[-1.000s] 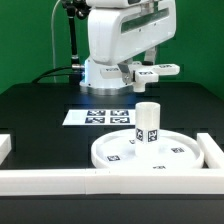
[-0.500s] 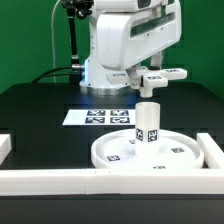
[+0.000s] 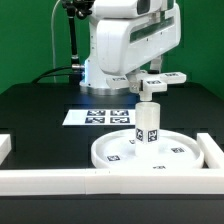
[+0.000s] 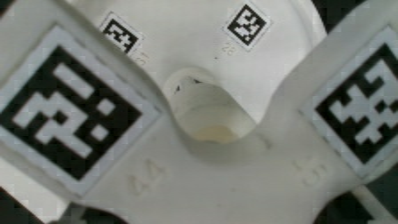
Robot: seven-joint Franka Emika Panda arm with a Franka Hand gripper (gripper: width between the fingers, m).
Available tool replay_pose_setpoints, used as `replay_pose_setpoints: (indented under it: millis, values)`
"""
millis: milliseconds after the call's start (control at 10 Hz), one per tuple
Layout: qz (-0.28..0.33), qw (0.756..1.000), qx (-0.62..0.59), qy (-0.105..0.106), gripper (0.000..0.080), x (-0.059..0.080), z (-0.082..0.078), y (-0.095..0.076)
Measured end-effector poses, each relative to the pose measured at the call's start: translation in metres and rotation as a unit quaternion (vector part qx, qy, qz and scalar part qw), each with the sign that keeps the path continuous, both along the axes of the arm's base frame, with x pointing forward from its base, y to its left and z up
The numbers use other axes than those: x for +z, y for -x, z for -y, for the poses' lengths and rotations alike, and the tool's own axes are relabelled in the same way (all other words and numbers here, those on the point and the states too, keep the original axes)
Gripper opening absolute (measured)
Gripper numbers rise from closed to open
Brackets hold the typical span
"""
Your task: Assemble round table
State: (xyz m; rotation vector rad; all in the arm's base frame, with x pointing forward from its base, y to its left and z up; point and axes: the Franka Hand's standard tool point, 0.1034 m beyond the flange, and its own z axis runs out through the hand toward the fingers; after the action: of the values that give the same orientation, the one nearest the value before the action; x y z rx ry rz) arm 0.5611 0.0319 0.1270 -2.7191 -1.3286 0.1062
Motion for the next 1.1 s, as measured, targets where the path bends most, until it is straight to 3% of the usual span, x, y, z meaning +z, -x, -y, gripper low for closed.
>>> replay_pose_setpoints:
  millis: [1100]
  values:
    - [-0.007,1.000,0.000,-0.001,0.0458,-0.016,-0.001,0.004]
